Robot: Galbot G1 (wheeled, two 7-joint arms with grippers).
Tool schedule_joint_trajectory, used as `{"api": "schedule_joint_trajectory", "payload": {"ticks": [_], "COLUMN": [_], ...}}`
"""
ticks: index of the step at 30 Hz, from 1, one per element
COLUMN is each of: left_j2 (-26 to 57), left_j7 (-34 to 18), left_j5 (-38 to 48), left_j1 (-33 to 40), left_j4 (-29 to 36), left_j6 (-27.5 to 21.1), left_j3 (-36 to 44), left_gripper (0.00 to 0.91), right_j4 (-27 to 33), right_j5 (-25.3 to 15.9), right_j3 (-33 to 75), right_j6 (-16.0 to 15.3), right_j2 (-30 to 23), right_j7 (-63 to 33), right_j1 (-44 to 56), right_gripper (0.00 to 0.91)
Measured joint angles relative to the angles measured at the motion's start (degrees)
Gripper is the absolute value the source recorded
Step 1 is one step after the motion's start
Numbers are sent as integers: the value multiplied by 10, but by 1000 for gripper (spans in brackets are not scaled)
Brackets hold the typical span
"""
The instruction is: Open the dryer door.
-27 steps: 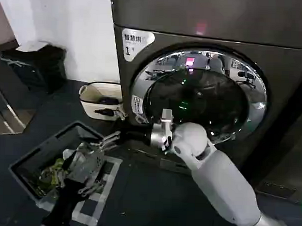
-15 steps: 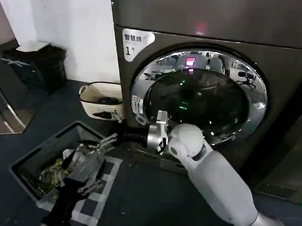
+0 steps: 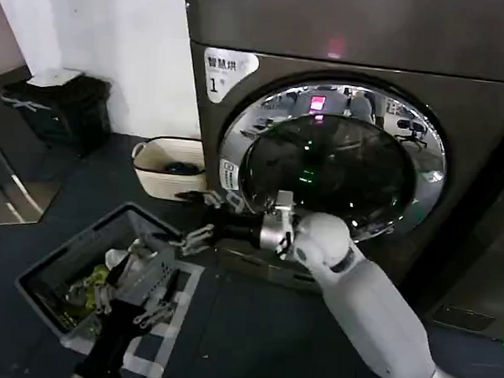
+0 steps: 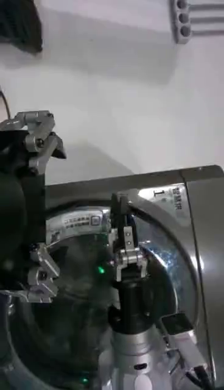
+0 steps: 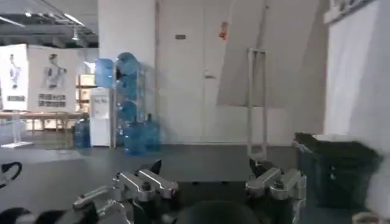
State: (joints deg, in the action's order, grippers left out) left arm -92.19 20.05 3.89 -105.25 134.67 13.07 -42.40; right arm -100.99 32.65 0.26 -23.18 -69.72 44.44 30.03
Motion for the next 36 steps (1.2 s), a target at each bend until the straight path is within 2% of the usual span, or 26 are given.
{"api": "schedule_joint_trajectory", "payload": {"ticks": [5,21,36], "left_j2": [0,0,0], "left_j7": [0,0,-2], "left_j5": [0,0,-2], "left_j1": [1,3,2], "left_j4": [0,0,0], "left_j6": [0,-1,-5], "left_j3": [1,5,11], "left_gripper": [907,907,907], "right_j4": [-3,-21,0], "right_j5": [-28,-107,-113], "right_j3": [25,83,101], "right_j6": [1,36,56], "right_j2": [10,25,28], "right_j7": [10,-14,-65], "right_j1": [22,90,97], "right_gripper": [907,907,907]}}
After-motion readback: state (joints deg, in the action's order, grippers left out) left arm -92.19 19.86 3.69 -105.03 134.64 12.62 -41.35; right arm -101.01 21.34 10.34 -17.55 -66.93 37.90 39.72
